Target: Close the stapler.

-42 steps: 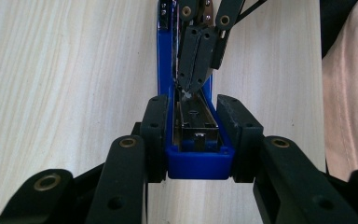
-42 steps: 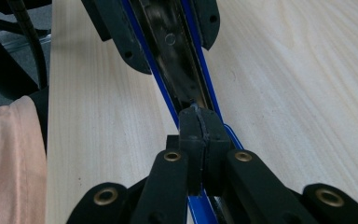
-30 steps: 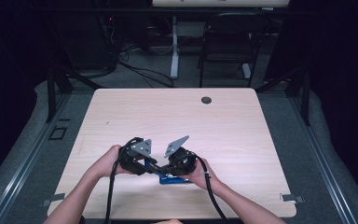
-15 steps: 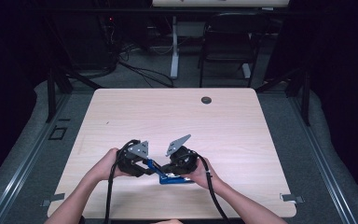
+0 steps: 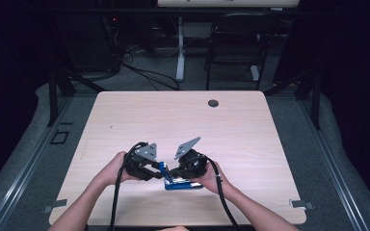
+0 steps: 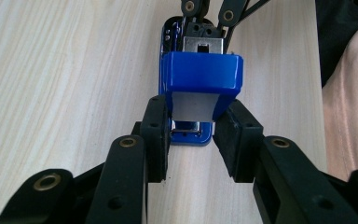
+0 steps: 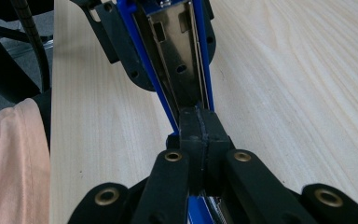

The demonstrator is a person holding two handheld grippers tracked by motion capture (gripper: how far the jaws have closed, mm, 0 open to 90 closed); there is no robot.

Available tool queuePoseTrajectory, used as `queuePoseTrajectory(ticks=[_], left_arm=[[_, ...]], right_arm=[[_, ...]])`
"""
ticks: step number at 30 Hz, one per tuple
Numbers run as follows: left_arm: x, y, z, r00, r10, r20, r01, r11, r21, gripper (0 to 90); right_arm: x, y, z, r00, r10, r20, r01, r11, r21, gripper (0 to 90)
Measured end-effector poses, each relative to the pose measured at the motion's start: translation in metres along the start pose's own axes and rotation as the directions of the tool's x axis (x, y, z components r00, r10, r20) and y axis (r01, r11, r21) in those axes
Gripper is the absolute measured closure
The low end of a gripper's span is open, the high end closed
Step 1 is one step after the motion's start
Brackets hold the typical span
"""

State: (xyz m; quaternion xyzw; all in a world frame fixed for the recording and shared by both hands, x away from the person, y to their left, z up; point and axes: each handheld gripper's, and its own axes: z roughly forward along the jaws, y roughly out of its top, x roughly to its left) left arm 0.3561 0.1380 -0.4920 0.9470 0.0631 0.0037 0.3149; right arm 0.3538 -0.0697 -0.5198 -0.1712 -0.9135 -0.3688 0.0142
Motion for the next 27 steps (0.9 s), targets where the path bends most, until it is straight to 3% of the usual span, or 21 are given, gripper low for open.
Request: queuePoseTrajectory(ticks=[19,26,27], left_arm=[[0.002,0.016,0.009,0.9998,0.006,0.020,-0.007,0.9992,0.040,64.8],[0.003,0.016,0.013,0.9998,0.001,0.019,-0.001,0.9995,0.030,64.6],[0.003,0.016,0.014,0.9998,0.001,0.021,-0.001,0.9996,0.029,64.7]], right_arm=[[-0.004,-0.004,-0.007,0.9998,0.019,-0.004,-0.019,1.000,0.010,90.0],[-0.004,-0.004,-0.010,0.9999,0.015,0.005,-0.015,1.000,0.021,89.3],[-0.003,-0.004,-0.010,0.9994,0.033,0.008,-0.033,0.999,0.010,89.3]])
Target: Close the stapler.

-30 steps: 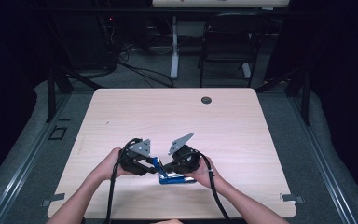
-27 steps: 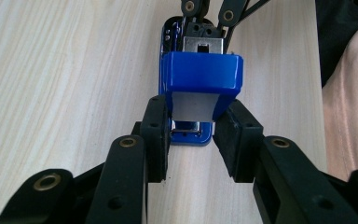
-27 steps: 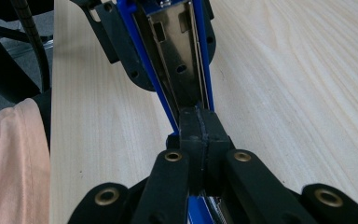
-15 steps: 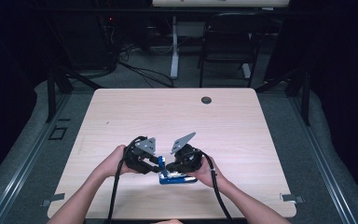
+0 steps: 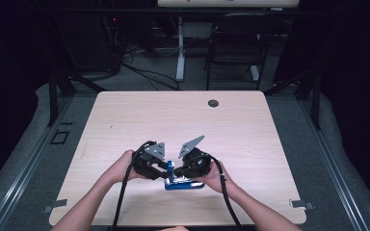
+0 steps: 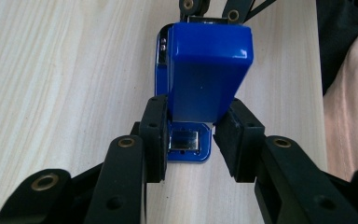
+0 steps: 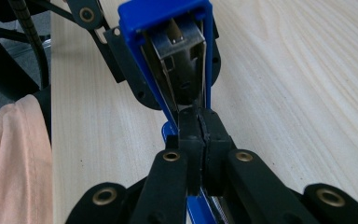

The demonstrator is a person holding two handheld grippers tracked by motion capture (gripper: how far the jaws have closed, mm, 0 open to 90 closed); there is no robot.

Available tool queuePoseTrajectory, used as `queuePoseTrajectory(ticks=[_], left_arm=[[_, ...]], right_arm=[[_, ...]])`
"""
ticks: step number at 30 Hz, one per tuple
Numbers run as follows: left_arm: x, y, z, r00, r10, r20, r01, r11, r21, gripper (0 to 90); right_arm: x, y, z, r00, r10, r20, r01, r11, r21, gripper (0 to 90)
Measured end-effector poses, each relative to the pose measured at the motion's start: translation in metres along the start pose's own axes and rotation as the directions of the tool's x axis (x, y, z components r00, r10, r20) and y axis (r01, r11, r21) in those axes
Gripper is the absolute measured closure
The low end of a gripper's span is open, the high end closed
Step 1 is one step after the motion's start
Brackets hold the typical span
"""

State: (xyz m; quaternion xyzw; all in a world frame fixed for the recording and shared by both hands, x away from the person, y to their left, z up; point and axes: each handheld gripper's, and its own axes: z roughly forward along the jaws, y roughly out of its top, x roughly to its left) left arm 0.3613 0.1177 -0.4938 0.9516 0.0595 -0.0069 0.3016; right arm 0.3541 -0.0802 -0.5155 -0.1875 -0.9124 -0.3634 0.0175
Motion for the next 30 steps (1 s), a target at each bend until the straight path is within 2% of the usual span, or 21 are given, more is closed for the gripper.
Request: queuePoseTrajectory(ticks=[5,11,15,18,25,30], left_arm=[[-0.001,0.001,0.003,1.0000,-0.005,-0.004,0.005,0.9999,-0.013,65.1],[-0.002,0.004,0.008,0.9999,-0.011,-0.007,0.011,0.9997,-0.022,65.1],[-0.002,0.007,0.011,0.9999,-0.013,-0.010,0.013,0.9997,-0.023,65.0],[-0.002,0.008,0.014,0.9998,-0.021,-0.008,0.020,0.9993,-0.031,65.0],[-0.002,0.011,0.020,0.9998,-0.017,-0.010,0.017,0.9997,-0.016,64.9],[-0.002,0.013,0.024,0.9998,-0.014,-0.010,0.014,0.9998,-0.011,65.0]], right_arm=[[0.001,0.000,-0.004,0.9997,0.008,0.024,-0.008,1.000,0.012,89.2],[0.003,-0.003,-0.010,0.9969,0.057,0.054,-0.057,0.998,-0.005,88.8],[0.003,-0.005,-0.015,0.9937,0.082,0.076,-0.083,0.997,0.002,88.8],[0.004,-0.007,-0.018,0.9884,0.120,0.093,-0.120,0.993,-0.001,88.8],[0.007,-0.013,-0.024,0.9718,0.193,0.135,-0.192,0.981,-0.022,89.2],[0.007,-0.018,-0.024,0.9639,0.217,0.154,-0.217,0.976,-0.020,89.2]])
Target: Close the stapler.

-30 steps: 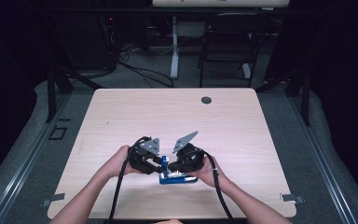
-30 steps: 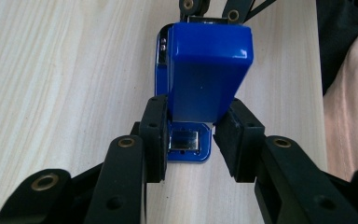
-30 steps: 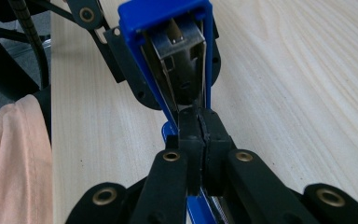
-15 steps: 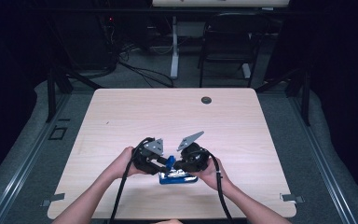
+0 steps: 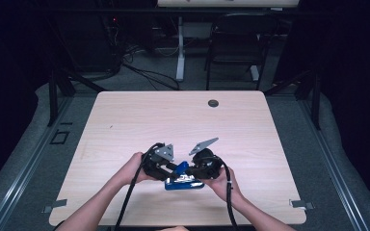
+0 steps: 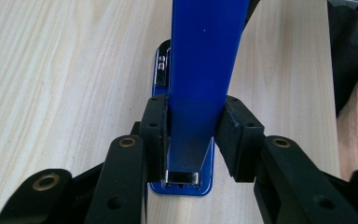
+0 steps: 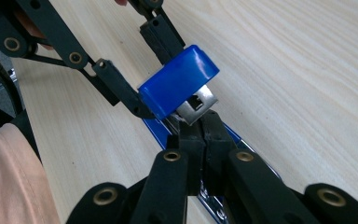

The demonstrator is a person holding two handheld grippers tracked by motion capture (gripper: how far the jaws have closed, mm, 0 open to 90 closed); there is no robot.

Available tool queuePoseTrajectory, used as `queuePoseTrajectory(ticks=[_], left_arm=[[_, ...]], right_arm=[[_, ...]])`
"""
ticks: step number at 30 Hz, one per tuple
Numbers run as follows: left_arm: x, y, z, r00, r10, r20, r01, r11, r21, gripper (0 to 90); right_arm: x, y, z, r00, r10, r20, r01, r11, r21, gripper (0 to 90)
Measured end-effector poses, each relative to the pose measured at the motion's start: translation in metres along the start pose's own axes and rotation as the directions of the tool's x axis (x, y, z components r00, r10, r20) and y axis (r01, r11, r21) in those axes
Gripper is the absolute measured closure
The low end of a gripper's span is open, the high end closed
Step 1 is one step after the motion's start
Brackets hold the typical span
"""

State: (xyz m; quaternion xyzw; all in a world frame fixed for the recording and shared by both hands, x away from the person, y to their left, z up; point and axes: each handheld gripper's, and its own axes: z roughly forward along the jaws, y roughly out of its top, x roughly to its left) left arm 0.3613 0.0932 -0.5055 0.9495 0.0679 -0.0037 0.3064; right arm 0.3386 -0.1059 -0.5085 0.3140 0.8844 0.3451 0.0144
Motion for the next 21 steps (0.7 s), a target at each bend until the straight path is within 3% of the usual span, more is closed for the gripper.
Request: queuePoseTrajectory(ticks=[12,15,21], left_arm=[[-0.001,0.003,0.008,1.0000,0.001,-0.001,-0.001,1.0000,-0.003,65.4],[-0.001,0.003,0.009,1.0000,0.005,-0.005,-0.005,1.0000,0.001,65.5],[-0.001,0.005,0.012,1.0000,0.005,-0.003,-0.005,1.0000,0.007,65.6]], right_arm=[[-0.006,-0.008,-0.006,0.9989,0.036,0.029,-0.037,0.999,0.006,88.2],[-0.010,-0.010,-0.011,0.9988,0.046,0.018,-0.046,0.999,0.015,87.8],[-0.014,-0.014,-0.023,0.9961,0.066,0.058,-0.066,0.998,0.000,88.2]])
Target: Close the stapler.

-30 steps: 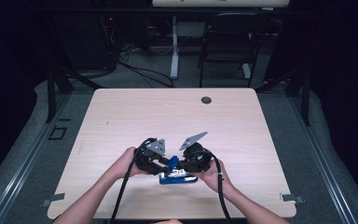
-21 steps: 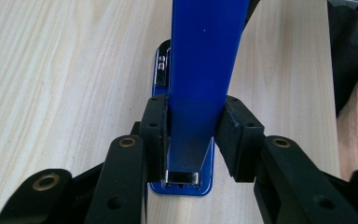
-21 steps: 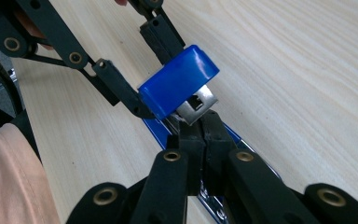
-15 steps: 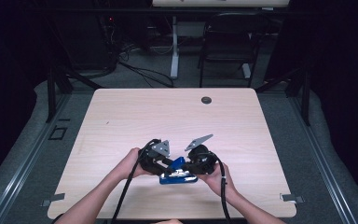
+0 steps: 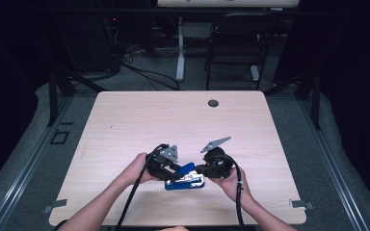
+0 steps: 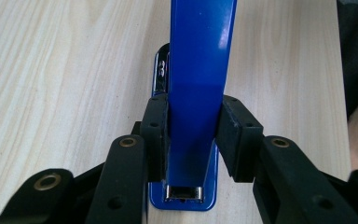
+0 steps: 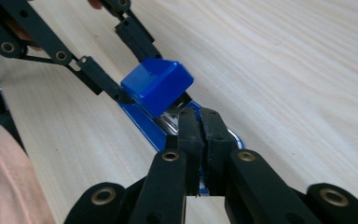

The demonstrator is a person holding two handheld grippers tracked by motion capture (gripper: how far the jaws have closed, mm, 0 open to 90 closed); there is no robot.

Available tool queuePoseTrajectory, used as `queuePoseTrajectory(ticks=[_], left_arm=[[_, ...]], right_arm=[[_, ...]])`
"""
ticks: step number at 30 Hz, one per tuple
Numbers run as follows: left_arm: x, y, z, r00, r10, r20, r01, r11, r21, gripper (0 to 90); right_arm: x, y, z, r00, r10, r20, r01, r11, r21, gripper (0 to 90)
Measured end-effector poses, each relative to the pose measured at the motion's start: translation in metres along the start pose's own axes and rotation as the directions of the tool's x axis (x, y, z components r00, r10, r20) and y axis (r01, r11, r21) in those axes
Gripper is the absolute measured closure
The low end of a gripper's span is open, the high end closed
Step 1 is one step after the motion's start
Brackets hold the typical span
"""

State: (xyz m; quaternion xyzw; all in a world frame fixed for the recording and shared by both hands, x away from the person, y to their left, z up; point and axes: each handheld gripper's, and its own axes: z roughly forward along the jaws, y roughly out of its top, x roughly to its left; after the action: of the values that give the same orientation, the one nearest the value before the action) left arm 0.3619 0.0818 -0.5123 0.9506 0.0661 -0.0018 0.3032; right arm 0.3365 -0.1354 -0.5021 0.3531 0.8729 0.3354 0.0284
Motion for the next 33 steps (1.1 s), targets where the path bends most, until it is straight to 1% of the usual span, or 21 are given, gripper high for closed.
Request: queuePoseTrajectory(ticks=[3,4,5,7,9,12,14,15,17,18,20,21,22,24,25,27,28,29,30,31,33], left_arm=[[0.000,0.001,0.003,1.0000,-0.001,0.002,0.001,1.0000,0.003,65.6],[-0.001,0.002,0.004,1.0000,0.000,-0.004,0.000,1.0000,0.004,65.7],[0.000,0.003,0.005,1.0000,0.002,0.000,-0.002,0.9999,0.012,65.7],[0.000,0.004,0.009,1.0000,0.003,0.001,-0.003,0.9998,0.019,65.7],[0.000,0.005,0.013,1.0000,-0.005,0.003,0.005,0.9997,0.022,65.7],[0.000,0.006,0.015,1.0000,-0.005,-0.004,0.005,0.9995,0.032,65.6],[0.000,0.006,0.015,1.0000,-0.009,-0.003,0.009,0.9996,0.029,65.4],[0.001,0.005,0.015,0.9998,-0.018,0.005,0.018,0.9996,0.023,65.2],[0.001,0.004,0.015,0.9998,-0.020,0.007,0.020,0.9992,0.035,64.2],[0.001,0.003,0.015,0.9995,-0.030,-0.009,0.030,0.9988,0.038,61.6],[0.004,0.000,0.012,0.9986,-0.047,-0.022,0.048,0.9984,0.031,54.8],[0.005,-0.002,0.009,0.9976,-0.061,-0.033,0.062,0.9978,0.025,51.7],[0.006,-0.004,0.005,0.9961,-0.073,-0.049,0.074,0.9970,0.022,47.8],[0.009,-0.009,-0.003,0.9927,-0.099,-0.070,0.099,0.9950,0.007,42.4],[0.010,-0.012,-0.006,0.9905,-0.111,-0.080,0.112,0.9937,0.003,39.6],[0.012,-0.019,-0.015,0.9857,-0.137,-0.098,0.137,0.9905,-0.008,34.0],[0.012,-0.022,-0.019,0.9828,-0.147,-0.112,0.147,0.9891,-0.014,32.5],[0.014,-0.027,-0.023,0.9787,-0.166,-0.121,0.164,0.9862,-0.021,30.5],[0.014,-0.029,-0.026,0.9759,-0.175,-0.130,0.174,0.9846,-0.022,28.4],[0.016,-0.033,-0.030,0.9725,-0.187,-0.139,0.185,0.9824,-0.026,26.9],[0.018,-0.039,-0.036,0.9667,-0.208,-0.148,0.205,0.9780,-0.039,22.5]], right_arm=[[-0.003,0.002,-0.008,0.9998,0.008,0.021,-0.008,1.000,-0.023,88.0],[-0.004,0.003,-0.012,0.9996,0.010,0.026,-0.008,0.999,-0.043,88.0],[-0.004,0.005,-0.016,0.9993,0.009,0.036,-0.007,0.998,-0.058,88.1],[-0.003,0.008,-0.023,0.9990,0.005,0.044,-0.001,0.996,-0.090,88.0],[-0.001,0.010,-0.026,0.9989,-0.010,0.047,0.014,0.995,-0.099,88.1],[0.002,0.010,-0.020,0.9990,-0.024,0.037,0.026,0.998,-0.061,88.0],[0.003,0.009,-0.014,0.9987,-0.036,0.036,0.037,0.999,-0.023,88.2],[0.003,0.009,-0.011,0.9986,-0.043,0.032,0.043,0.999,-0.001,88.2],[0.002,0.007,-0.006,0.9981,-0.048,0.038,0.047,0.998,0.030,88.8],[0.002,0.007,-0.003,0.9979,-0.051,0.040,0.050,0.998,0.042,89.2],[0.002,0.005,0.001,0.9964,-0.067,0.052,0.064,0.996,0.067,89.8],[0.003,0.004,0.004,0.9961,-0.067,0.058,0.061,0.994,0.089,89.9],[0.002,0.003,0.006,0.9961,-0.071,0.053,0.065,0.993,0.100,90.0],[0.001,0.003,0.006,0.9962,-0.066,0.057,0.060,0.993,0.098,90.0],[0.002,0.003,0.006,0.9951,-0.072,0.067,0.065,0.993,0.101,90.0],[0.001,0.003,0.006,0.9958,-0.068,0.061,0.061,0.992,0.111,90.0],[0.001,0.002,0.007,0.9961,-0.062,0.062,0.055,0.992,0.111,90.0],[0.000,0.001,0.008,0.9964,-0.062,0.057,0.055,0.991,0.122,90.0],[0.001,0.000,0.011,0.9961,-0.066,0.059,0.057,0.989,0.138,90.0],[0.001,-0.001,0.011,0.9965,-0.061,0.057,0.053,0.991,0.125,90.0],[0.002,0.000,0.011,0.9961,-0.064,0.060,0.056,0.989,0.133,90.0]])
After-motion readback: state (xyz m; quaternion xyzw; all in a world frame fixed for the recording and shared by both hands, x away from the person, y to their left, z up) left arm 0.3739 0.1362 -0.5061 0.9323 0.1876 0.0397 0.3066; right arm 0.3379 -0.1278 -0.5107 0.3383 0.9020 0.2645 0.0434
